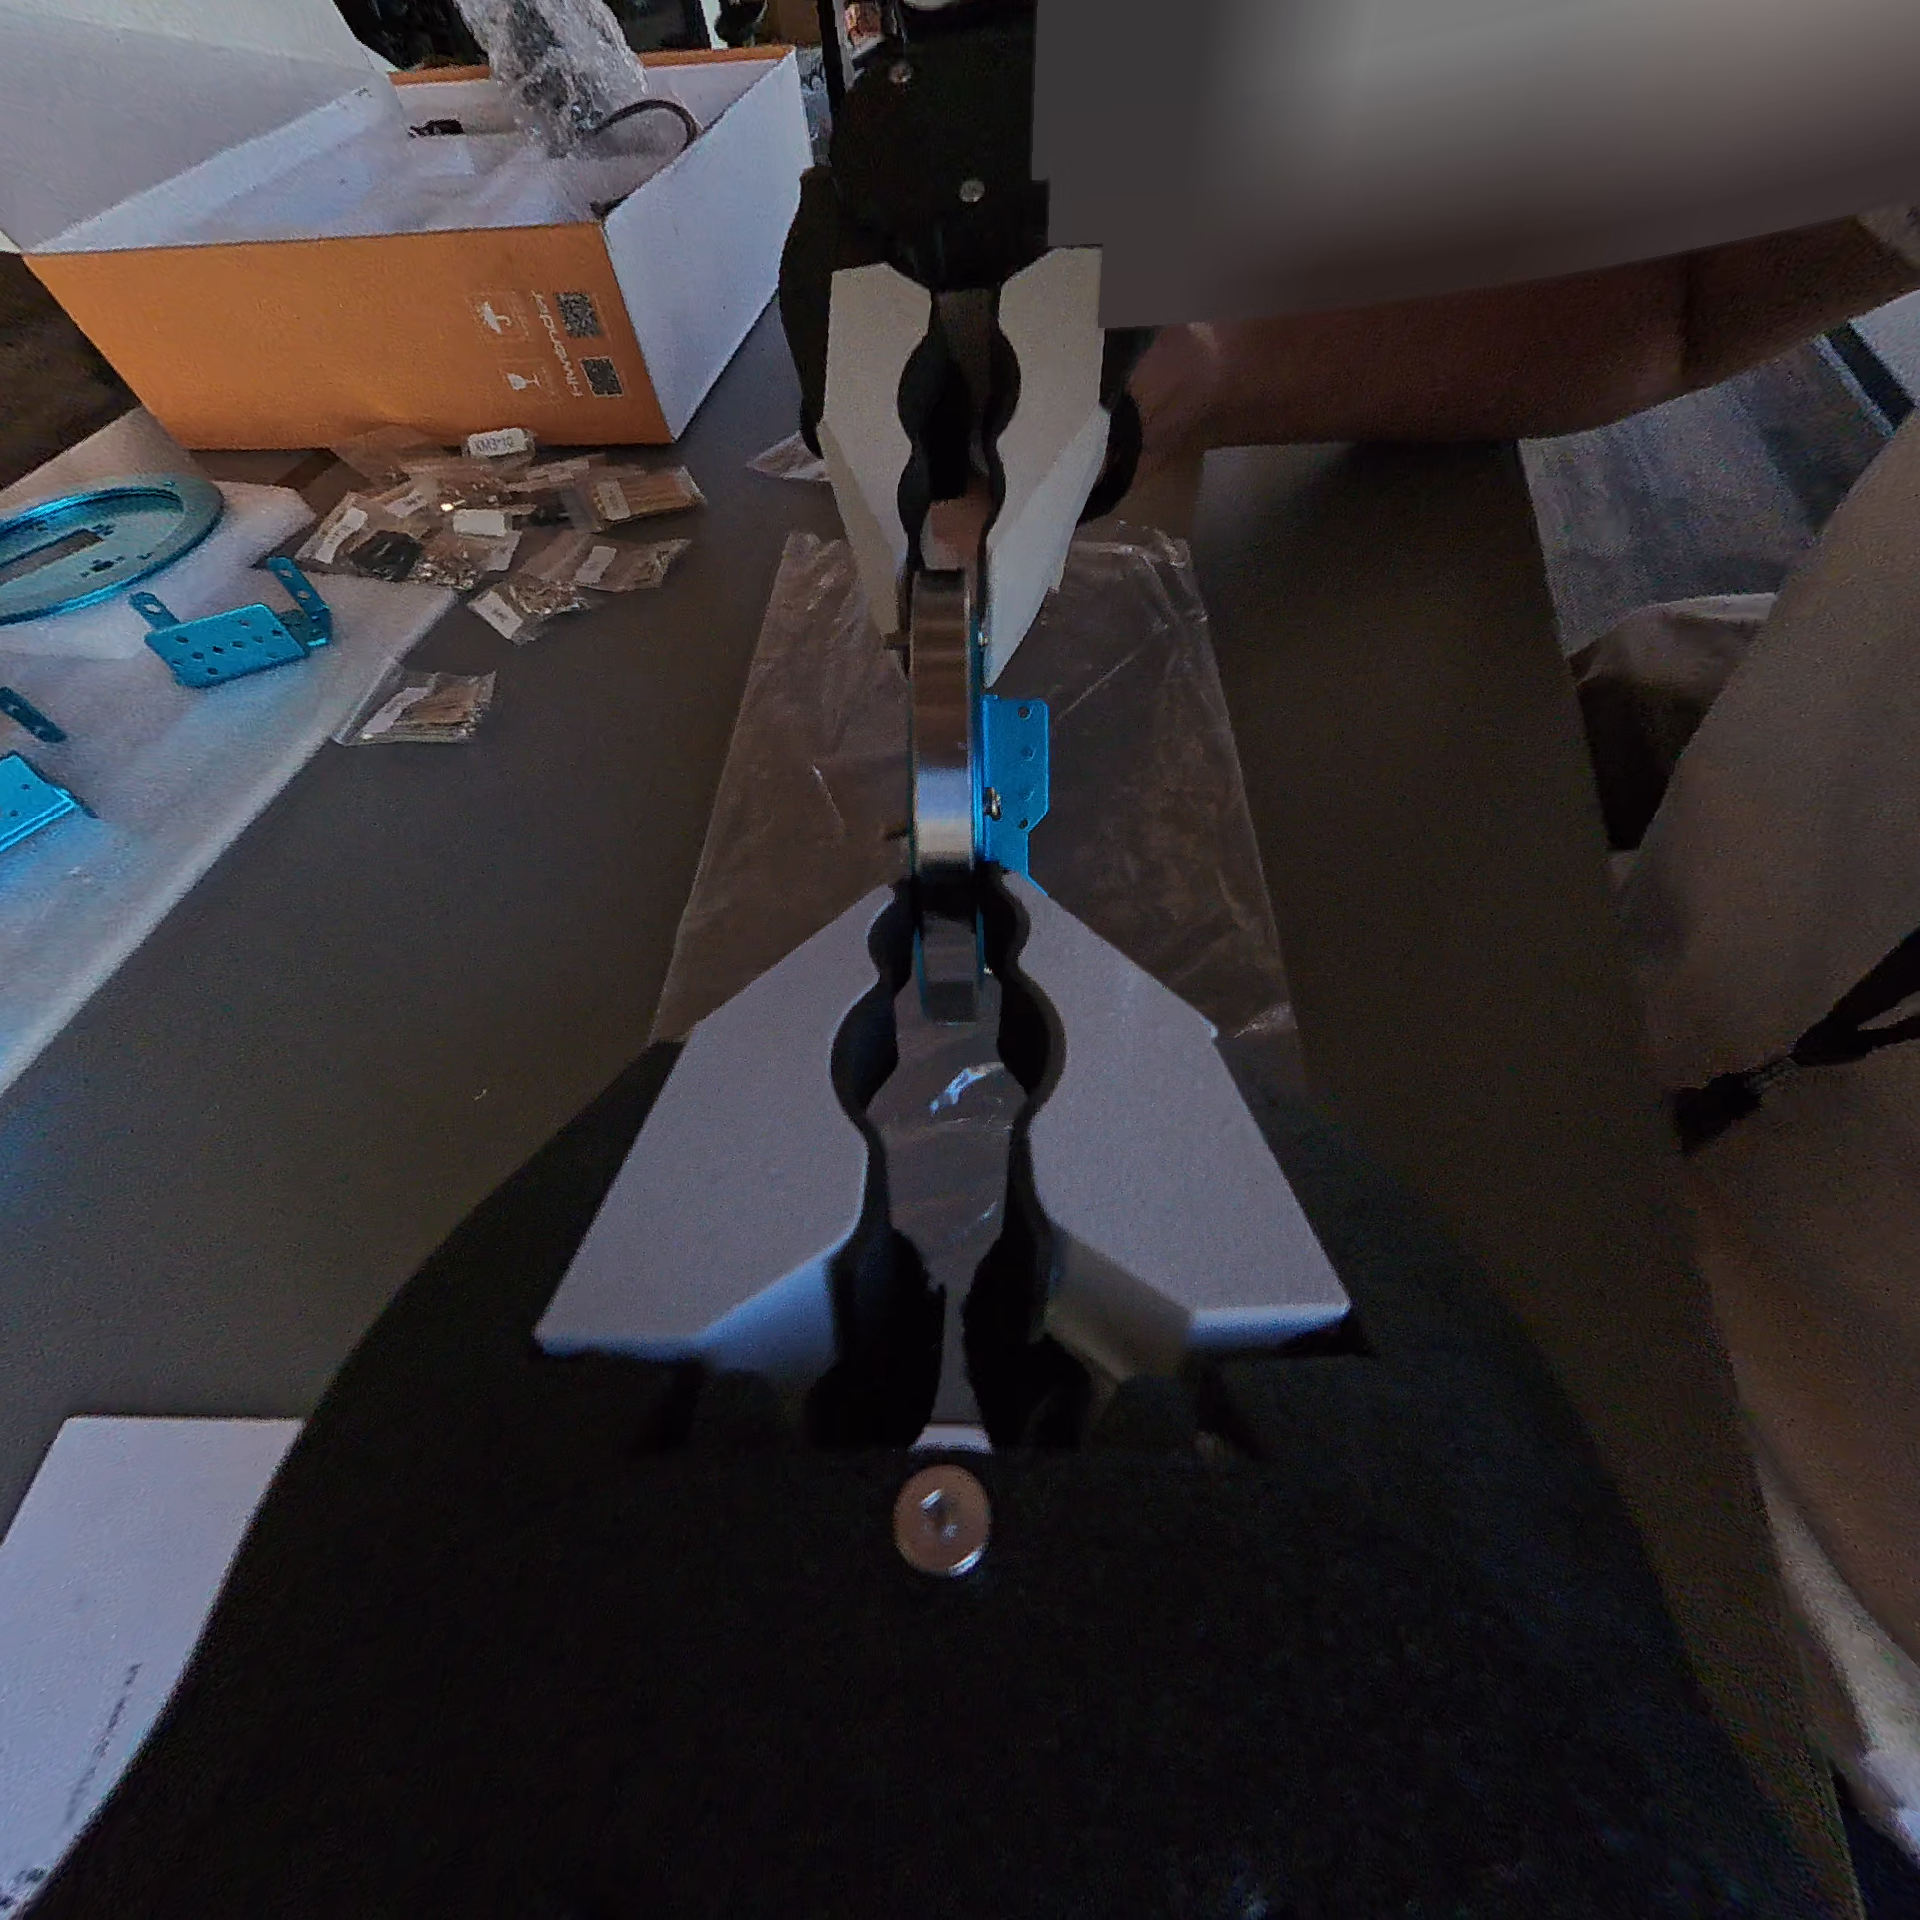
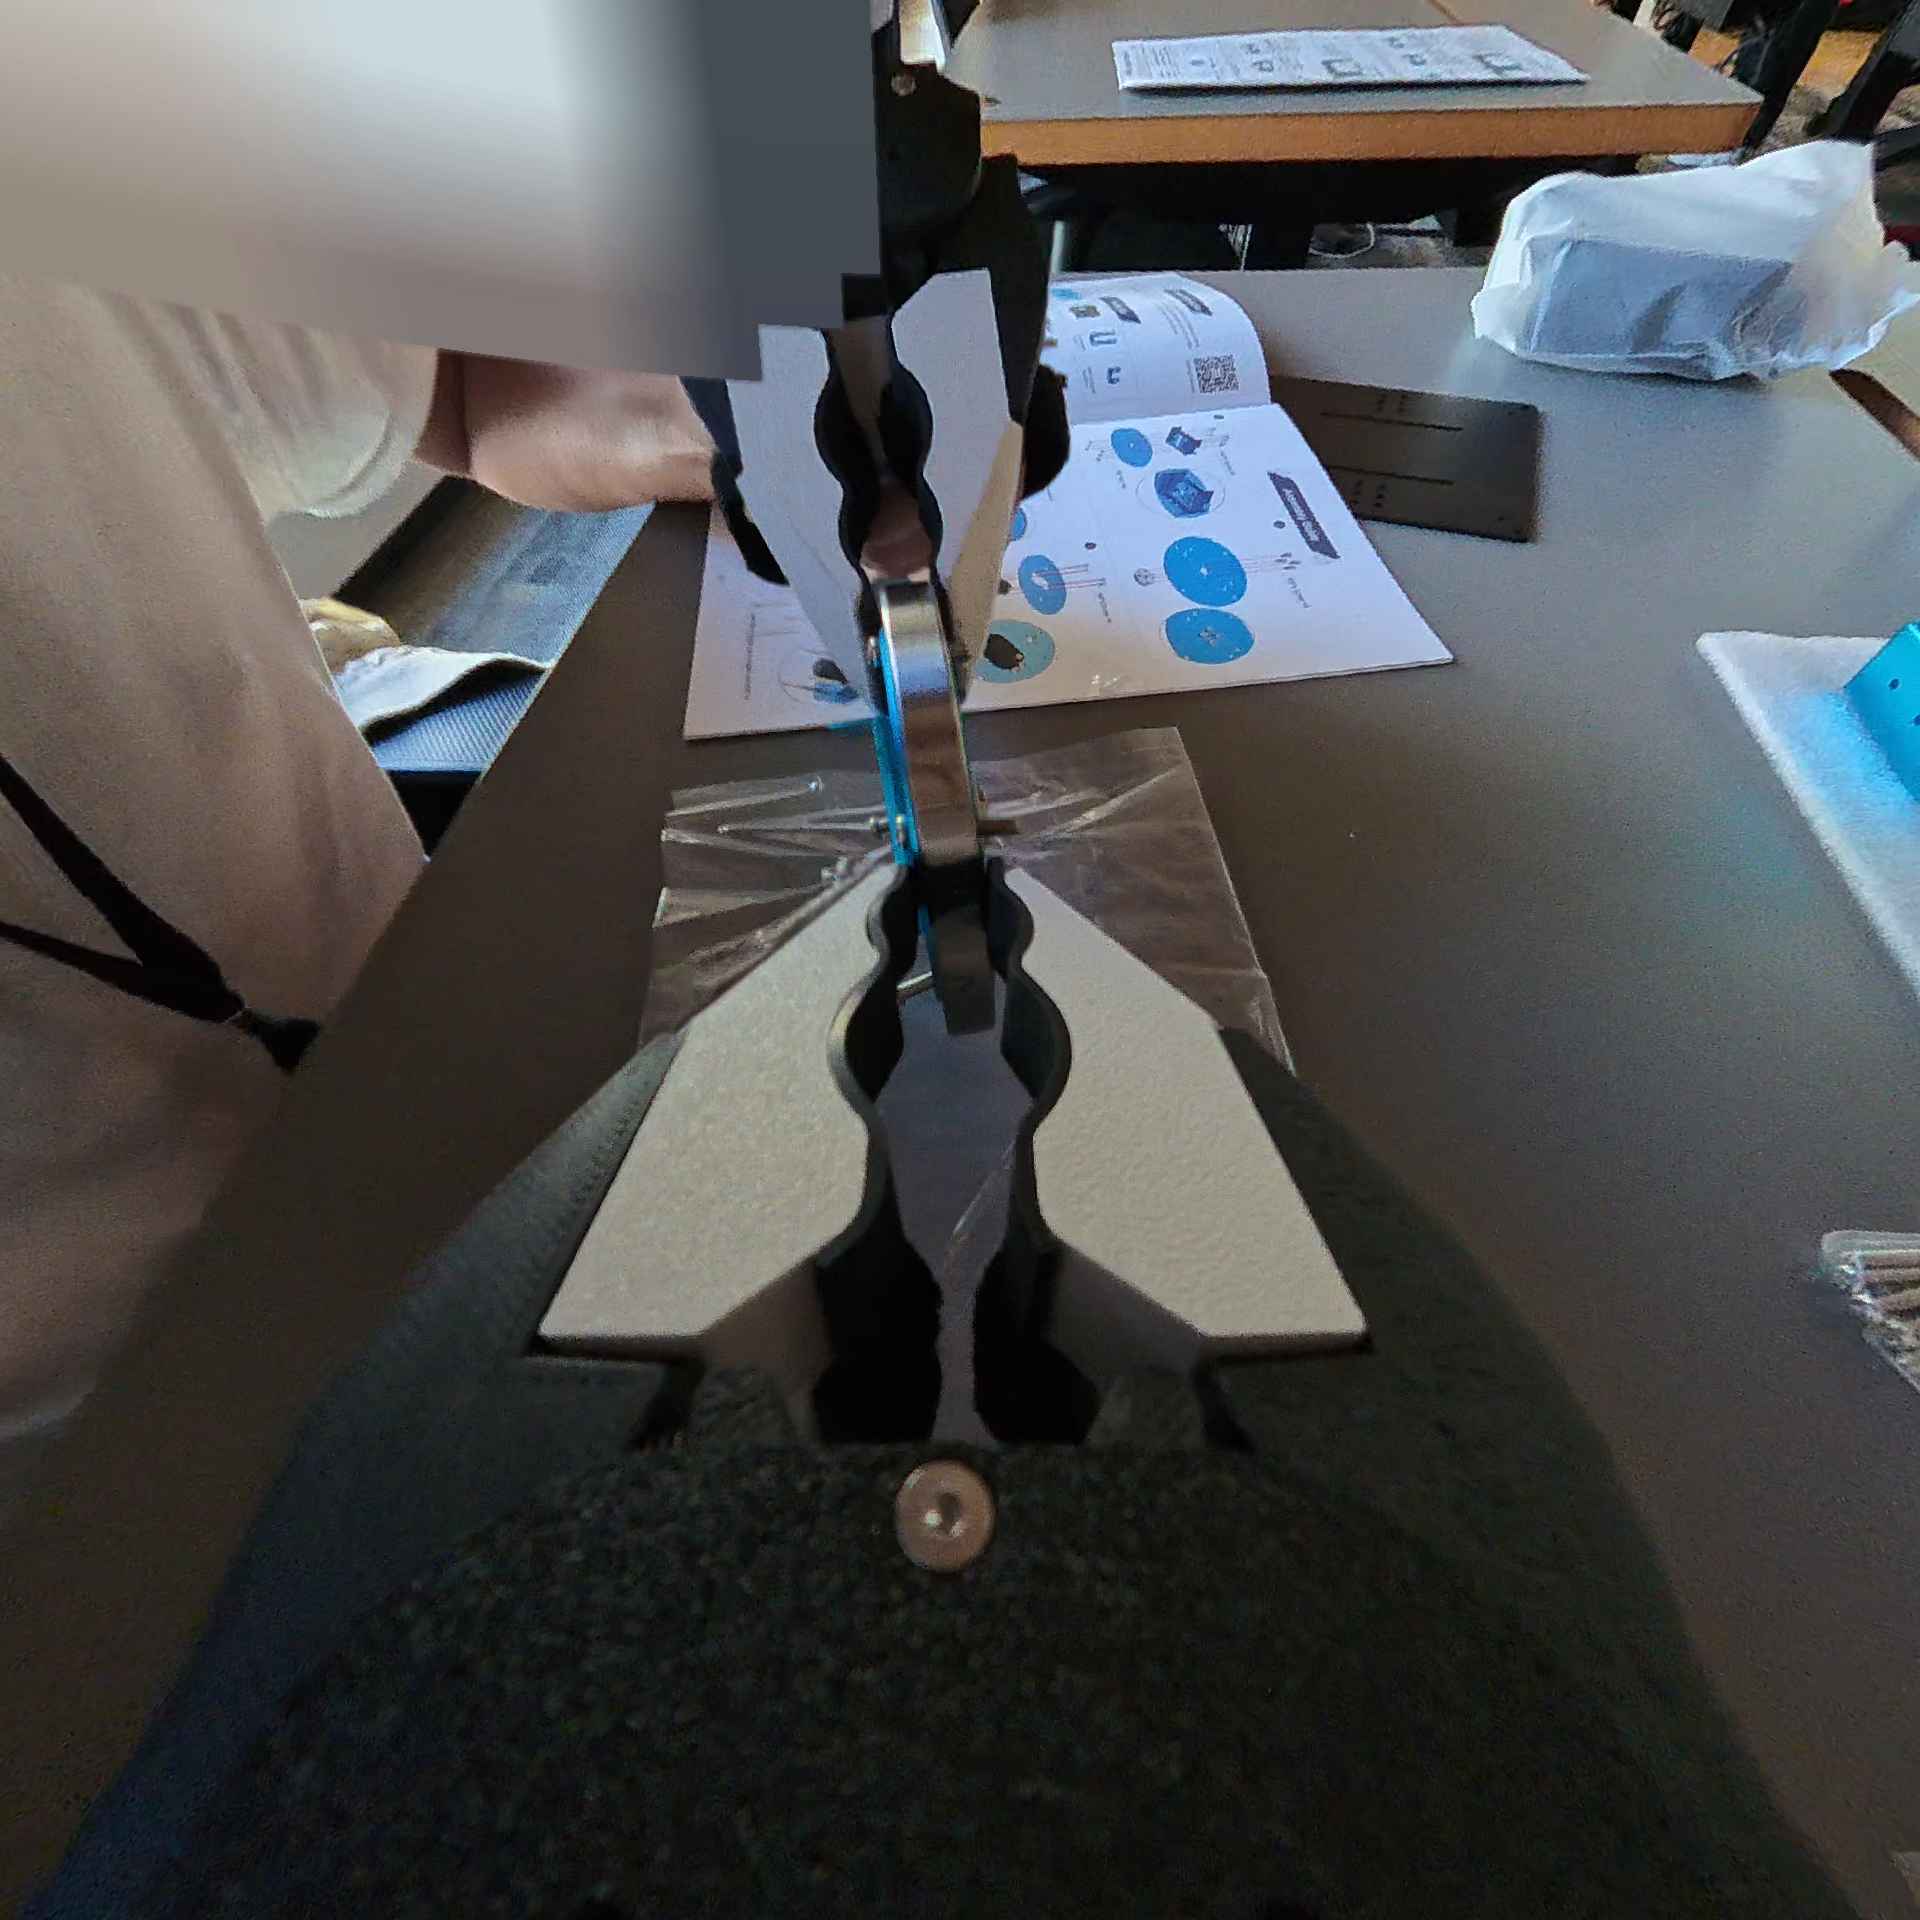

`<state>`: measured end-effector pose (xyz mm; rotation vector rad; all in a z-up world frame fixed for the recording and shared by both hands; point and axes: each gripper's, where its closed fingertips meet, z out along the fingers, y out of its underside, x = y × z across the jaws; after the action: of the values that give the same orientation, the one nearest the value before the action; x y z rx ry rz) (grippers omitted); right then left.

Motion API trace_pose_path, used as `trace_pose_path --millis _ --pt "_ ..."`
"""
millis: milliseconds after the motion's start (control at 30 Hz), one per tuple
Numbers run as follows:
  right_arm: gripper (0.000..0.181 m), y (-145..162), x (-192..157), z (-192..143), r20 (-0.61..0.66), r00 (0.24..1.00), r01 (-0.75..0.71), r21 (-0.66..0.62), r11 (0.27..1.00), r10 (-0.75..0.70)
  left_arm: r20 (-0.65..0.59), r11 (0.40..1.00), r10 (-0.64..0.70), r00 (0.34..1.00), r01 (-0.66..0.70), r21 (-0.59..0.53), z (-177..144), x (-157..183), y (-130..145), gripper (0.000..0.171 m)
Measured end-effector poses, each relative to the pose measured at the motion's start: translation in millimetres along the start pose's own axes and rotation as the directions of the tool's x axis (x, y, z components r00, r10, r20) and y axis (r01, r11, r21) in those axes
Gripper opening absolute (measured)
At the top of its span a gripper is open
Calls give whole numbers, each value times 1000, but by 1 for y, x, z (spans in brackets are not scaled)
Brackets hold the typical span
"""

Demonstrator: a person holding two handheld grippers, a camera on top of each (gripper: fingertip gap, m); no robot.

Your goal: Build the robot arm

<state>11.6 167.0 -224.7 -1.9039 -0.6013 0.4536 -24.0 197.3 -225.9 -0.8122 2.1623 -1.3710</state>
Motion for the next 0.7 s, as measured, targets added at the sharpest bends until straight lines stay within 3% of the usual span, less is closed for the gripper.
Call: trace_pose_path --millis 333,700 --pt "11 11 0 4 -30 997 65 -36 997 -66 -9 1000 -5 1000 5 -30 5 -1 10 13" --pt "12 15 -4 6 6 1000 14 8 1000 -14 -55 1000 0 998 -2 -31 5 3 16 13"
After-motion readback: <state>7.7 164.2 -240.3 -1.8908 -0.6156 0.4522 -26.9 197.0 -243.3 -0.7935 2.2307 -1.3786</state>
